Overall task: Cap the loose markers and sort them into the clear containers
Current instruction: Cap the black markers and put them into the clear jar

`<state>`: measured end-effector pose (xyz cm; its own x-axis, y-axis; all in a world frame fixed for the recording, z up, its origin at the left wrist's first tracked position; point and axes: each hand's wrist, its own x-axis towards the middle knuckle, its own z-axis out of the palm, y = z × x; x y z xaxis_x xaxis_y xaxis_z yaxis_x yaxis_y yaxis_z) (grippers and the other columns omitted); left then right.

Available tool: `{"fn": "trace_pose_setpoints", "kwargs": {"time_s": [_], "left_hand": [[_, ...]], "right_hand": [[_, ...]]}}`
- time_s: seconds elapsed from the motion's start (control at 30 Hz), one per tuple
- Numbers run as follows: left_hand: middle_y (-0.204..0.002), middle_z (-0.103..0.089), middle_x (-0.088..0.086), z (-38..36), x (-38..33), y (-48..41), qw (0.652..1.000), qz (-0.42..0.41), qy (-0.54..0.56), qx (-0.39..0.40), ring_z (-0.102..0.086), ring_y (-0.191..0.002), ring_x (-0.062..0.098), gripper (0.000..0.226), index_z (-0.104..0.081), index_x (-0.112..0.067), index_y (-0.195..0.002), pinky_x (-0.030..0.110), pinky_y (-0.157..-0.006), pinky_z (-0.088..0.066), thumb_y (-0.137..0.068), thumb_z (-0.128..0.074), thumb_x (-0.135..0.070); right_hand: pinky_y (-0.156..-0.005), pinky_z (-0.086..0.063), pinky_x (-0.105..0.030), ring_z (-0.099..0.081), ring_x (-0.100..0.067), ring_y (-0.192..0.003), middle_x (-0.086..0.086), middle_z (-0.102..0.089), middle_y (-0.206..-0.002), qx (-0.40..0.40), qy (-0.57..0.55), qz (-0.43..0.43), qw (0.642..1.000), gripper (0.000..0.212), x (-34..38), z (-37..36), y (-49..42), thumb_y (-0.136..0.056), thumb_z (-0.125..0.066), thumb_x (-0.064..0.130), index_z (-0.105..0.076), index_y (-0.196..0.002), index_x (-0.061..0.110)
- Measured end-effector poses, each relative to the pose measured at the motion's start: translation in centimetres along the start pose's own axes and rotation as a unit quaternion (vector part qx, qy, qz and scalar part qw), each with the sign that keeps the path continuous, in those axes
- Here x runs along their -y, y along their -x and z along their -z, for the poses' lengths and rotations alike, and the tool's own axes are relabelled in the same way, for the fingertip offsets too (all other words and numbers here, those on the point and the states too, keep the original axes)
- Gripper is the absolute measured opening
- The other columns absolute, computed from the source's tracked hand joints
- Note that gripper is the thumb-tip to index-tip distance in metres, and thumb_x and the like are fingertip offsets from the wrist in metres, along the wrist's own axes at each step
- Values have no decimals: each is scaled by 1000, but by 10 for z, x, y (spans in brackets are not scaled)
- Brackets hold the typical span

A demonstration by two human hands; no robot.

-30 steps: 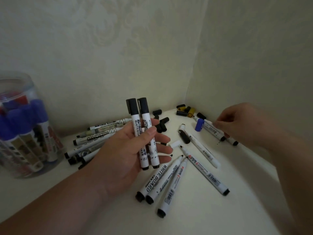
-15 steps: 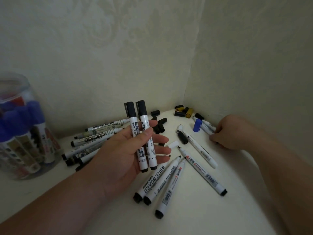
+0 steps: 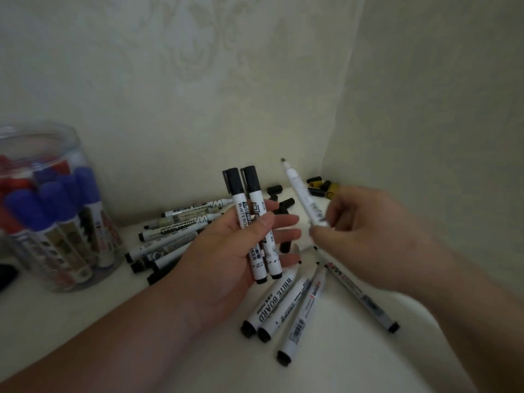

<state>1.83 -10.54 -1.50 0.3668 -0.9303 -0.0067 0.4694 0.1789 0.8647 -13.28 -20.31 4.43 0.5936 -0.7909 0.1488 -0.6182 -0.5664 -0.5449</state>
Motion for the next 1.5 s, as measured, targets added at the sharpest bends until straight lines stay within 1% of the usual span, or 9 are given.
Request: {"fn": "trace_pose_setpoints", "kwargs": {"time_s": [0.2, 0.4, 0.53, 0.63, 0.7, 0.8, 0.97, 1.2, 1.5], "left_hand": [[-117, -72, 18, 3, -3, -1, 1000, -16, -11, -10, -71, -107, 34, 33, -61, 0, -128, 40, -79, -61, -98, -55, -13], [-107, -75, 18, 4, -1, -2, 998, -30, -29, -45, -73, -97, 34, 19, -67, -2, -110, 46, -81, -62, -93, -60, -7], [-106, -73, 22, 3, -3, -2, 999, -23, -15, -41, -73, -92, 32, 26, -62, 3, -120, 47, -79, -62, -97, -54, -6], [-97, -75, 17, 4, -5, -2, 999, -25, 5, -44, -75, -88, 27, 25, -63, 3, -118, 38, -69, -63, -98, -52, -4], [-102, -74, 19, 4, -4, -1, 999, -17, 14, -36, -74, -94, 30, 25, -63, 4, -118, 39, -71, -62, -98, -52, -4], [-114, -72, 21, 2, -4, 0, 1000, 6, 22, -11, -72, -104, 34, 28, -62, 2, -124, 45, -78, -62, -99, -51, -5], [-116, -74, 14, 1, -7, 1, 1000, 13, 12, 11, -73, -102, 30, 33, -61, -4, -126, 43, -80, -62, -94, -54, -6], [-117, -72, 17, 3, -6, 1, 1000, 14, 7, 15, -71, -106, 36, 33, -60, -1, -125, 48, -84, -61, -93, -55, -7], [-118, -73, 15, 1, -6, 2, 999, 18, 21, 40, -72, -105, 32, 36, -65, -11, -123, 45, -83, -61, -88, -55, -11]], "right_hand": [[-46, -41, -21, -51, -6, -51, 6, -59, -63, 28, 19, 51, 998, 23, 14, -33, 12, -80, -66, 46, -54, -80, 27], [-48, -45, -26, -52, -7, -53, 5, -60, -64, 28, 37, 71, 996, 24, 7, -38, 10, -82, -65, 49, -50, -82, 30], [-48, -46, -17, -57, 4, -58, 9, -64, -68, 35, -41, 47, 997, 32, 6, -35, 8, -77, -70, 54, -56, -78, 25], [-64, -58, -30, -66, -7, -63, 5, -72, -75, 66, -106, 6, 992, 32, 5, -28, 5, -79, -68, 55, -68, -78, 23], [-70, -61, -30, -70, -5, -69, 9, -74, -74, 94, -130, 4, 987, 23, 5, -27, 4, -84, -69, 47, -75, -79, 25], [-59, -54, -14, -66, 8, -66, 21, -72, -70, 108, -149, 19, 983, 18, 8, -29, 6, -87, -72, 37, -78, -75, 24], [-60, -59, -33, -68, -14, -62, 5, -73, -70, 88, -138, 21, 986, 20, 7, -31, 5, -83, -74, 41, -72, -75, 23], [-45, -44, -14, -51, 0, -45, 2, -68, -63, 78, -140, 16, 987, 28, 6, -32, 5, -75, -79, 47, -70, -72, 21], [-47, -47, -13, -57, -2, -47, 2, -72, -65, 77, -144, 9, 986, 32, 9, -29, 7, -71, -82, 46, -71, -72, 16]]}}
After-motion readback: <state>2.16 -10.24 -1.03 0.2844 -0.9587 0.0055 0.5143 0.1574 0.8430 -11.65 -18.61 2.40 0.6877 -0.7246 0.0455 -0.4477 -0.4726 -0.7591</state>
